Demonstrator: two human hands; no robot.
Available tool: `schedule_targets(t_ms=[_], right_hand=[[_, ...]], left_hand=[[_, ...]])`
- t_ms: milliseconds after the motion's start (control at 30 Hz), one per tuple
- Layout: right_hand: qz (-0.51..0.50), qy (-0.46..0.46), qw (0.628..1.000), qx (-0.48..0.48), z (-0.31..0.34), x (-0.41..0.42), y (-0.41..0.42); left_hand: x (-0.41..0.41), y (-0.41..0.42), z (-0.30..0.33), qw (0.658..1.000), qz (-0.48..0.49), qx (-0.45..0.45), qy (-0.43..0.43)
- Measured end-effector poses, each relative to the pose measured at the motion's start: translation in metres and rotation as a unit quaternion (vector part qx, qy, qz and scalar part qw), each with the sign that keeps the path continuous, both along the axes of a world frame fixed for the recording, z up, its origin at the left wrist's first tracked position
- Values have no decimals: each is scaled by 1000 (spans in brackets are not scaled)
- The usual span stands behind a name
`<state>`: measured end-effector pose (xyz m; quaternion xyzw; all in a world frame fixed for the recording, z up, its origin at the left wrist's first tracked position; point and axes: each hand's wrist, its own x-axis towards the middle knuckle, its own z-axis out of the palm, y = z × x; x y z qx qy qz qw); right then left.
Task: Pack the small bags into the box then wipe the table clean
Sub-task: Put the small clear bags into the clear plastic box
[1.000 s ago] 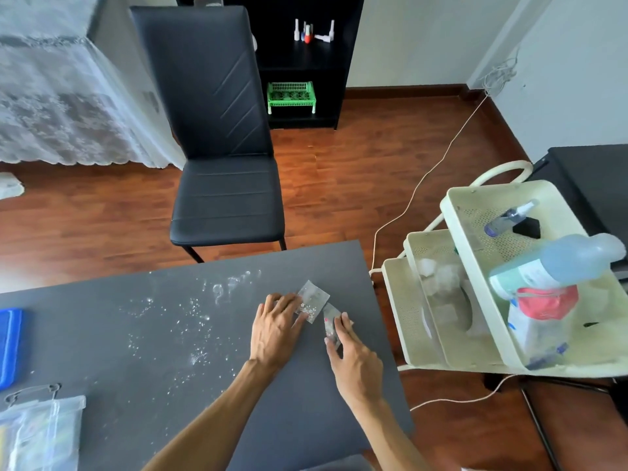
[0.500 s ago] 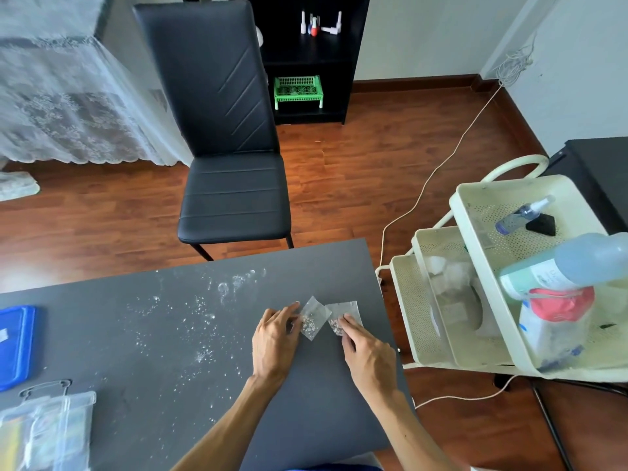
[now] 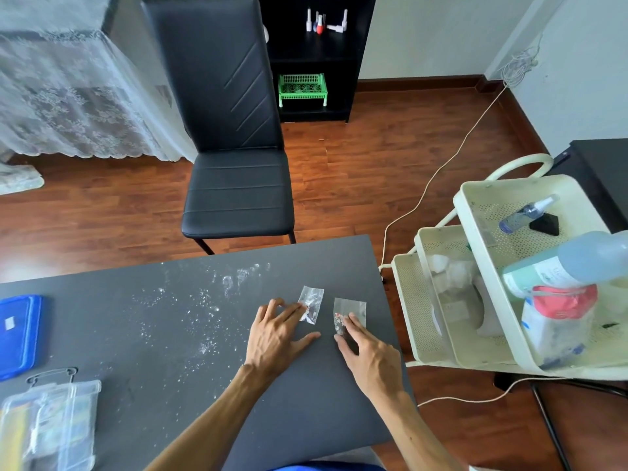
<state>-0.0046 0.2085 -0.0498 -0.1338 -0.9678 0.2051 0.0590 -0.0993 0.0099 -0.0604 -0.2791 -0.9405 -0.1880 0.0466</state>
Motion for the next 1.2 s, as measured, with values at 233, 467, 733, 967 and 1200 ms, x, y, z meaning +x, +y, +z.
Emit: schedule_targets(t_ms=[233,467,733,967,1200], right_hand=[[-6,35,999,11,-5,-6,-4],[21,95,995,-5,-4,-6,2],[87,149,983,-67,21,-12,-18],[200,158,961,-105,46,-24,-72],[311,147,931,-126,60,-16,-160]], left_hand=[[3,11,7,997,31,40,61],[2,-4,10,991,-63,37,113],[11,-51,25,990,-14,56,131],[57,-140,57,979,110,22,170],[117,-227,72,959,207,-11,192]])
